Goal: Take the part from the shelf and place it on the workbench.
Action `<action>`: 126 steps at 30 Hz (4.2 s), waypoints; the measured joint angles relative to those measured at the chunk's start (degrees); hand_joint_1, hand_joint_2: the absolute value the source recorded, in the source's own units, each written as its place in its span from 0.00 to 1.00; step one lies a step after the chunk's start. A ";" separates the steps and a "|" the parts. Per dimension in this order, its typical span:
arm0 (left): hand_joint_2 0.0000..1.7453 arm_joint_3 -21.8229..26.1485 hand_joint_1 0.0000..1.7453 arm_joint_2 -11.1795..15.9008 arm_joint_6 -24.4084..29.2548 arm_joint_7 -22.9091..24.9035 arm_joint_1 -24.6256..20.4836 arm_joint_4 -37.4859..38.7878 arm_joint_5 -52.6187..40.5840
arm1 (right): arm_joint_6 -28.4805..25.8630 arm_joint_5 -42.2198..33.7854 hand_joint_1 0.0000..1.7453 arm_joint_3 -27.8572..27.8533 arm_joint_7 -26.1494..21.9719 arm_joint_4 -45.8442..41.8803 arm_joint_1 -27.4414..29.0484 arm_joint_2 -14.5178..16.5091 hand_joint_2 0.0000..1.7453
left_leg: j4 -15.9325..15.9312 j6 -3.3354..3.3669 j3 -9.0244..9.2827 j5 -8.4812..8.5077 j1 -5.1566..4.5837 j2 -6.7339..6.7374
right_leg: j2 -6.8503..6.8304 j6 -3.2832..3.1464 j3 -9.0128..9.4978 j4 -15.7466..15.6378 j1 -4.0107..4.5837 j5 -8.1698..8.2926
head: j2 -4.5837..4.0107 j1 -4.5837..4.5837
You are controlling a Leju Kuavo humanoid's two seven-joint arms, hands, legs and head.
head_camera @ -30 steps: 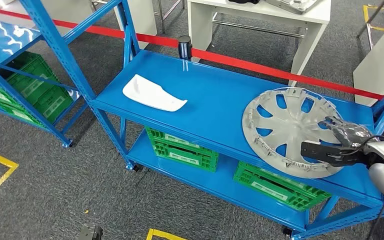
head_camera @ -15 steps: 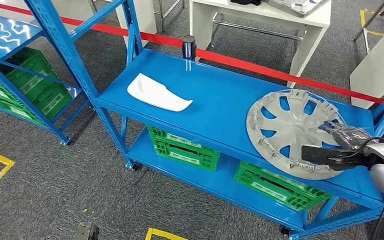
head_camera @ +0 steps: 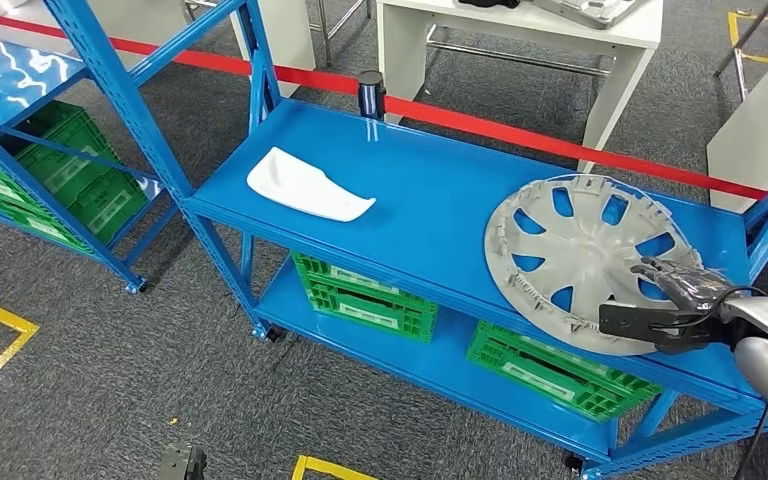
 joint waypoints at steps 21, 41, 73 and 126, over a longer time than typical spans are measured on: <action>0.00 -1.21 0.00 0.11 0.20 0.13 0.01 0.02 1.07 | 1.45 -0.51 0.00 1.84 -0.51 -0.52 3.08 -0.62 1.00 | -6.00 2.77 2.90 3.53 -0.26 0.32 | -0.19 1.56 -6.58 13.61 0.04 -5.19 | 0.00 0.19; 0.00 -3.40 0.00 0.86 -1.67 -1.95 0.18 -0.34 3.09 | 1.83 -3.17 0.94 -0.43 -1.98 -3.18 7.41 0.32 1.00 | -2.71 0.85 1.34 2.00 0.12 -0.13 | 0.06 0.36 0.87 -0.26 0.19 -0.59 | 0.00 -0.16; 1.00 -5.24 0.00 1.52 -2.97 -4.94 -0.13 -1.57 4.99 | 0.74 -3.86 0.95 -5.14 -3.20 -4.73 11.14 0.89 1.00 | -3.14 0.19 1.82 1.54 0.46 -0.21 | -0.02 0.93 1.62 -1.00 0.20 -0.60 | 0.00 -0.19; 1.00 -4.11 0.00 -0.24 5.05 -4.48 1.68 -2.01 7.93 | -38.80 -20.81 0.95 -18.15 -21.30 -7.51 4.94 22.38 1.00 | 12.99 -1.25 -7.59 -4.93 0.74 -0.03 | 0.10 -0.20 -0.47 0.15 -0.06 -0.29 | 0.00 -0.28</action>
